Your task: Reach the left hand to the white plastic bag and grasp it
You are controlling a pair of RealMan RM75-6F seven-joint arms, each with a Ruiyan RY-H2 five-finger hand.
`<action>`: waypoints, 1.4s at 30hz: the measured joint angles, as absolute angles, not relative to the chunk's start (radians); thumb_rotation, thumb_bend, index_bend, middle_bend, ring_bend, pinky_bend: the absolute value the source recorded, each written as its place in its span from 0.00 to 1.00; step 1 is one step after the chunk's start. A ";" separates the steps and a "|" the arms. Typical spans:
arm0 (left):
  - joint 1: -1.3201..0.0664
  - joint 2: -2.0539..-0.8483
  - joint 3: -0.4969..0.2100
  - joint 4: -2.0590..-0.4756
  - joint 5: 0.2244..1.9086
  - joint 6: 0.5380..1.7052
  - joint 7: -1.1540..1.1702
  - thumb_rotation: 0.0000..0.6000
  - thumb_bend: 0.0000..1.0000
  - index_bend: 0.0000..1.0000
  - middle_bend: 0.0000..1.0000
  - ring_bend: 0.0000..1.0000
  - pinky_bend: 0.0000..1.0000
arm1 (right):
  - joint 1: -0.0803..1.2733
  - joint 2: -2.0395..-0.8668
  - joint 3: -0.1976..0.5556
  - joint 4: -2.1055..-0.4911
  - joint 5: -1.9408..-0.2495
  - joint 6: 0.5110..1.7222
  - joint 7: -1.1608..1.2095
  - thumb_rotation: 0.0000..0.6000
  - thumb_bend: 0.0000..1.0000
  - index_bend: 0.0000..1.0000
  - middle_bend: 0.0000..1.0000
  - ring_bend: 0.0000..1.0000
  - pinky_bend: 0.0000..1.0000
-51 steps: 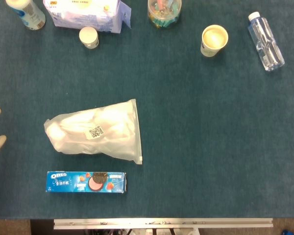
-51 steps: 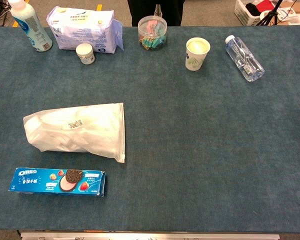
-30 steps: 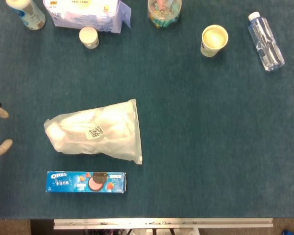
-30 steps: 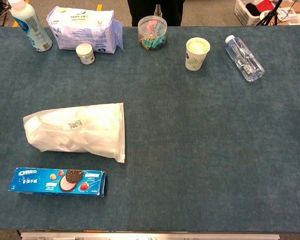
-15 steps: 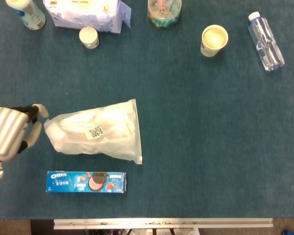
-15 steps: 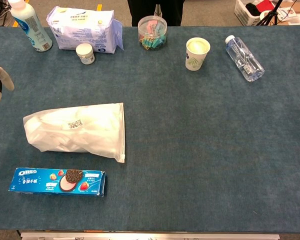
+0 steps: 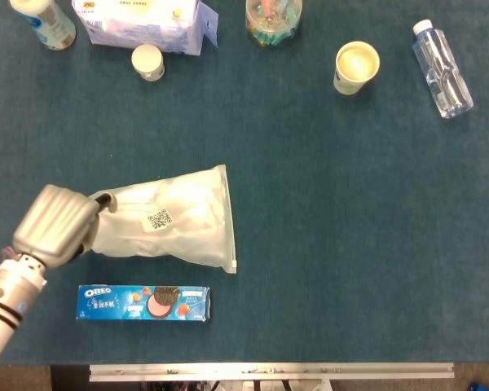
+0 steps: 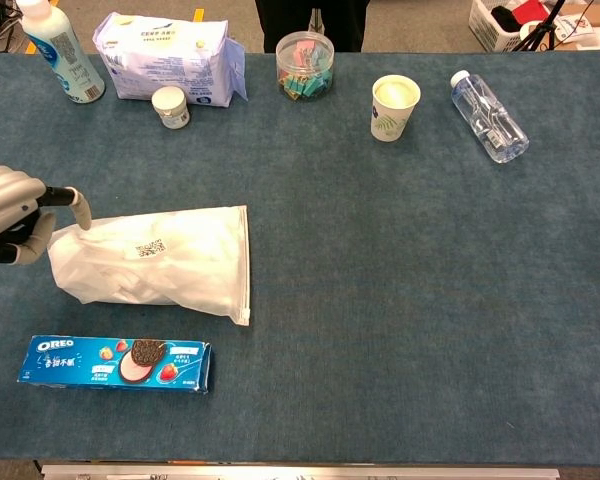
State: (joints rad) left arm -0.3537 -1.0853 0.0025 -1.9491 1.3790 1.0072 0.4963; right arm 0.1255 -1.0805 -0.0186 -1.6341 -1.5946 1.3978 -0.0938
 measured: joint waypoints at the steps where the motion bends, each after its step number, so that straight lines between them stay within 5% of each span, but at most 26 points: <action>1: -0.362 -1.088 0.002 -1.954 1.355 0.998 0.512 1.00 0.98 0.36 1.00 1.00 1.00 | 0.125 -1.080 -0.018 -1.634 -1.595 1.398 -0.092 1.00 0.08 0.41 0.34 0.16 0.29; 8: -0.424 -1.121 0.002 -1.972 1.215 0.956 0.598 1.00 0.98 0.36 1.00 1.00 1.00 | 0.126 -1.077 -0.015 -1.633 -1.593 1.399 -0.086 1.00 0.08 0.41 0.34 0.16 0.29; 42: -0.487 -1.161 0.103 -1.965 1.175 0.967 0.652 1.00 0.98 0.35 1.00 1.00 1.00 | 0.122 -1.071 -0.013 -1.637 -1.595 1.406 -0.081 1.00 0.08 0.41 0.34 0.16 0.29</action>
State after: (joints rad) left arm -0.4867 -1.1607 0.1026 -1.9652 1.1746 0.9673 0.6517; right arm 0.1219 -1.0714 -0.0134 -1.6367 -1.5950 1.4065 -0.0814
